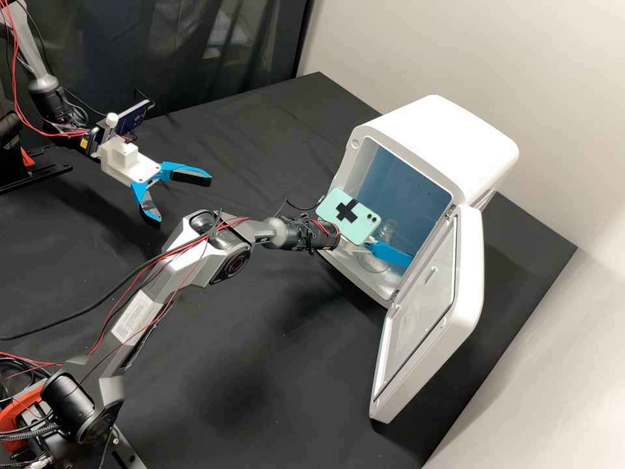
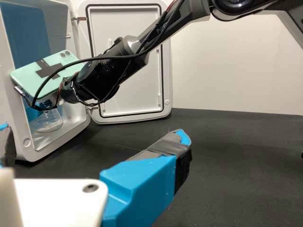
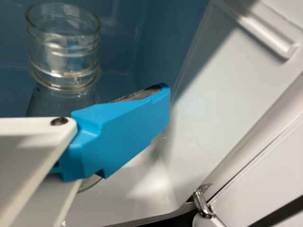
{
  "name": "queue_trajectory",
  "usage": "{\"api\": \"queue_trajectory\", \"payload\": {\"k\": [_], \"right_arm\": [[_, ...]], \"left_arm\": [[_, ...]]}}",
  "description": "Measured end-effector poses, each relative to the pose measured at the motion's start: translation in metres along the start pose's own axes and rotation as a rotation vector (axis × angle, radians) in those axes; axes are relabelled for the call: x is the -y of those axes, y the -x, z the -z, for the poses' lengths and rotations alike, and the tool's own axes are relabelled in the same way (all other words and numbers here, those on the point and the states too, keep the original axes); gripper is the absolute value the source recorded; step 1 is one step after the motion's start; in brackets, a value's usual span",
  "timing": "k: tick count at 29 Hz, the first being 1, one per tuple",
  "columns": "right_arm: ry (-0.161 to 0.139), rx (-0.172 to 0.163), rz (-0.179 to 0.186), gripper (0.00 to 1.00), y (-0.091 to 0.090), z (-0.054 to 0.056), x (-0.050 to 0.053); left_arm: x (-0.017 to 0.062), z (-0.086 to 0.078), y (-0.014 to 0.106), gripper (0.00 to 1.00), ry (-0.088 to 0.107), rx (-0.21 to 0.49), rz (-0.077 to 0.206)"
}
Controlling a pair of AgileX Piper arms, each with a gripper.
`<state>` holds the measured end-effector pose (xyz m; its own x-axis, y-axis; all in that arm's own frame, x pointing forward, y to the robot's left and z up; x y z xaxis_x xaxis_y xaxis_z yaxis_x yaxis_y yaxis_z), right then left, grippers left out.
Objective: Take the flask out of the incubator
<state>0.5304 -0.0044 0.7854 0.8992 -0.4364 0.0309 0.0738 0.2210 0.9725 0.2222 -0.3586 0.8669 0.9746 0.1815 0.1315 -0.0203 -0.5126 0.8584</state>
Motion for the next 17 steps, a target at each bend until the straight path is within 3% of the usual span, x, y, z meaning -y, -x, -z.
{"api": "queue_trajectory", "payload": {"k": [5,10,12,14,17], "right_arm": [[-0.015,-0.010,0.030,0.00,-0.002,-0.003,0.000],[-0.020,-0.011,0.037,0.00,-0.004,-0.009,-0.001],[-0.038,-0.002,0.033,0.00,-0.005,-0.013,-0.003],[-0.083,0.017,0.027,0.00,-0.008,-0.020,-0.007],[-0.091,0.020,0.034,0.00,-0.009,-0.023,-0.008]], "left_arm": [[0.0000,0.000,0.000,1.00,0.000,0.000,0.000],[0.0000,0.000,0.000,1.00,0.000,0.001,0.000],[0.0000,0.000,0.000,1.00,0.000,0.001,0.000],[0.0000,0.000,0.000,1.00,0.000,0.001,0.000],[-0.0004,0.000,0.000,1.00,-0.001,0.001,-0.002]]}}
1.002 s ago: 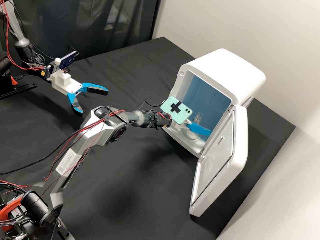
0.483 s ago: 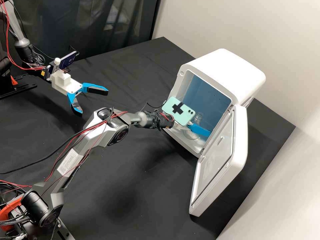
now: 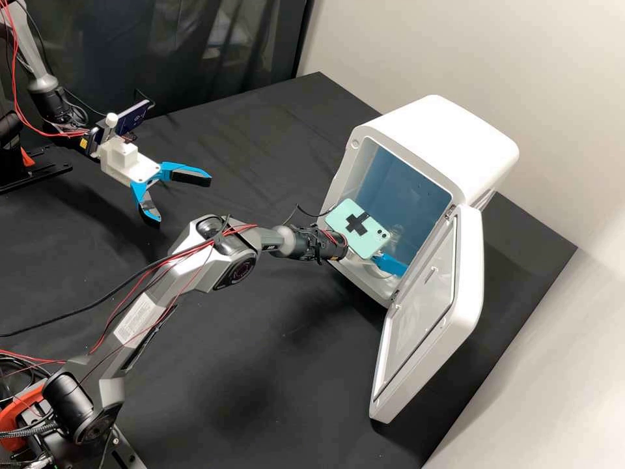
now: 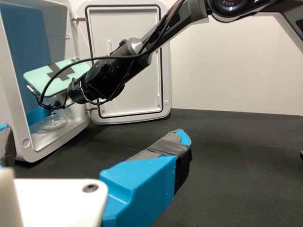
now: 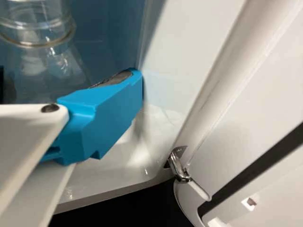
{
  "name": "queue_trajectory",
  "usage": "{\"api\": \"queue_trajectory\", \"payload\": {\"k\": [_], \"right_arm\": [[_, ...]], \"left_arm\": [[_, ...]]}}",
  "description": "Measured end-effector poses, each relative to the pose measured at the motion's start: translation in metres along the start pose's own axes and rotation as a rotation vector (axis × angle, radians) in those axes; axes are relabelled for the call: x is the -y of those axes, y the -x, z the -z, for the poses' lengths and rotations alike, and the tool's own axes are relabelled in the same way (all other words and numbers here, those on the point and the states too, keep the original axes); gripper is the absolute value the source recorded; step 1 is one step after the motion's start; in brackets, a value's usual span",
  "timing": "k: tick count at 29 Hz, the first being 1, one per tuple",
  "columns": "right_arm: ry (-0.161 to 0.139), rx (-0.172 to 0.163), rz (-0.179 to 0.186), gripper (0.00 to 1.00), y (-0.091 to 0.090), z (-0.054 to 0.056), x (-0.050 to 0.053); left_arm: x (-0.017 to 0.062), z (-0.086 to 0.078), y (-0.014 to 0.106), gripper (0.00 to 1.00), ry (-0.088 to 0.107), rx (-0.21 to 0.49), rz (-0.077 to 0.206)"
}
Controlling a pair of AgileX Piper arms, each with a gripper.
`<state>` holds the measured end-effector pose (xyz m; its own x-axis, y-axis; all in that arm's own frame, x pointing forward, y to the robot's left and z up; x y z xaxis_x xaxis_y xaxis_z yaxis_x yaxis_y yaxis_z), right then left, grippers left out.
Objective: Take the flask out of the incubator
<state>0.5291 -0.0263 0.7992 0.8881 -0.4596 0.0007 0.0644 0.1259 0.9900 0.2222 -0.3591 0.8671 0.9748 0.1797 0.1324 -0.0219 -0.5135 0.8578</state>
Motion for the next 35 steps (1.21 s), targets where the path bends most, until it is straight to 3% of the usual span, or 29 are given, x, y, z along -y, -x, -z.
{"api": "queue_trajectory", "payload": {"k": [10,18,31,35], "right_arm": [[-0.025,0.006,0.010,0.00,-0.002,-0.005,-0.003],[-0.042,0.008,0.015,0.00,-0.003,-0.007,-0.004],[-0.054,-0.013,0.024,0.00,-0.002,-0.013,-0.006],[-0.089,-0.021,0.032,0.00,0.003,-0.020,-0.009]], "left_arm": [[-0.0024,-0.001,0.001,1.00,-0.003,0.002,-0.010],[-0.0066,-0.004,0.002,1.00,-0.017,0.015,-0.027],[-0.0080,-0.006,0.002,1.00,-0.020,0.021,-0.033],[-0.0080,-0.006,0.002,1.00,-0.020,0.021,-0.033]]}}
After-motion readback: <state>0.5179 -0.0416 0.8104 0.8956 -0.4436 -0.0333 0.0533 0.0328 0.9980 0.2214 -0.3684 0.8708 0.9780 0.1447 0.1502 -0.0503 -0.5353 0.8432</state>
